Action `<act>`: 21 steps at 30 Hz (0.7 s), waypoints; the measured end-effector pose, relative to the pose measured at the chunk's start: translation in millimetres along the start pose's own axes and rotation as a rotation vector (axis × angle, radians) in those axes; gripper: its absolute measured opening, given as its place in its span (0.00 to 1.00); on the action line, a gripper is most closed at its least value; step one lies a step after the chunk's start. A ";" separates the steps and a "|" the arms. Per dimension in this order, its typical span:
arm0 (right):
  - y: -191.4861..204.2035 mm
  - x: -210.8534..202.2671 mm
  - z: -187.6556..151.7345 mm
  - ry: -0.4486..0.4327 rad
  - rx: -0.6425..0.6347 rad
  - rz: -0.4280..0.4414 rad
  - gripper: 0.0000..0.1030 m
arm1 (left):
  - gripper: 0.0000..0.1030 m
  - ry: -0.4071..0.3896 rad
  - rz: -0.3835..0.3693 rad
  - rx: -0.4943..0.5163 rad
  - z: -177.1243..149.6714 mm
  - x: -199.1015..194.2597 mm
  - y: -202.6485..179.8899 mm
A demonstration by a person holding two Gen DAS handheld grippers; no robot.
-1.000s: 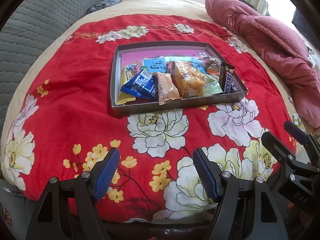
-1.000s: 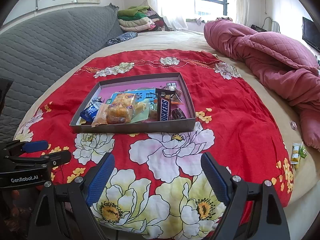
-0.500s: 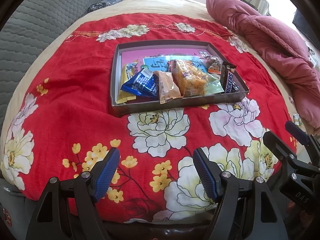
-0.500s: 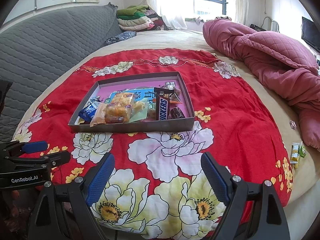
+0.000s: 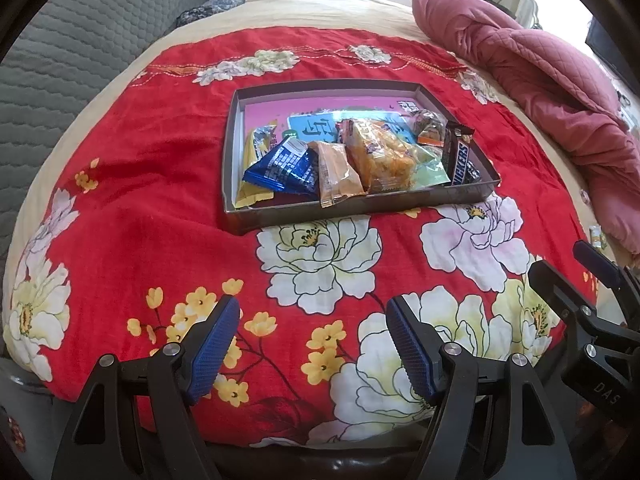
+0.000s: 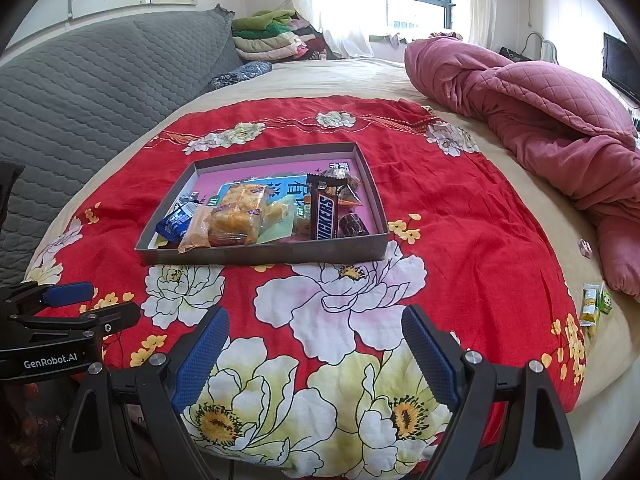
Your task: Organize snacks
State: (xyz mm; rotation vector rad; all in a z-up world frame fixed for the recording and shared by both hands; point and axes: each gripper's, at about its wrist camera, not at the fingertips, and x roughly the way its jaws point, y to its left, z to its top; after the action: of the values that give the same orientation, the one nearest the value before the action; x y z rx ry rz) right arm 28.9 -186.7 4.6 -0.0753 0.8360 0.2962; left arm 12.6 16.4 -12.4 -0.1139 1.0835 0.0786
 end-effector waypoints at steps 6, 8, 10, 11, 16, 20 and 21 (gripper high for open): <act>-0.6 0.0 -0.2 0.000 0.002 -0.001 0.85 | 0.75 0.004 0.003 -0.001 -0.1 1.3 -0.3; 0.1 0.0 0.1 0.001 0.001 -0.001 0.85 | 0.75 0.004 0.005 -0.001 -0.1 1.4 -0.3; 0.1 0.0 0.1 0.000 0.000 -0.001 0.85 | 0.75 0.004 0.005 -0.001 0.0 1.7 -0.3; 0.1 0.2 0.1 0.001 0.000 -0.001 0.85 | 0.75 0.003 0.006 0.001 -0.1 1.6 0.0; 0.8 0.2 0.3 0.000 0.000 -0.001 0.85 | 0.75 0.003 0.009 0.000 -0.3 2.1 0.1; 0.4 0.3 0.2 0.000 0.000 -0.002 0.85 | 0.75 0.004 0.010 0.000 -0.2 2.1 0.0; -0.1 0.2 0.0 0.000 0.000 -0.001 0.85 | 0.75 0.004 0.011 0.000 -0.3 2.1 0.1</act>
State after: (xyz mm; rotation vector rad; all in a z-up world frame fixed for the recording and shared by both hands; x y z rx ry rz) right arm 29.1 -186.7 4.4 -0.0761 0.8362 0.2950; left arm 13.3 16.4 -14.4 -0.1086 1.0879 0.0882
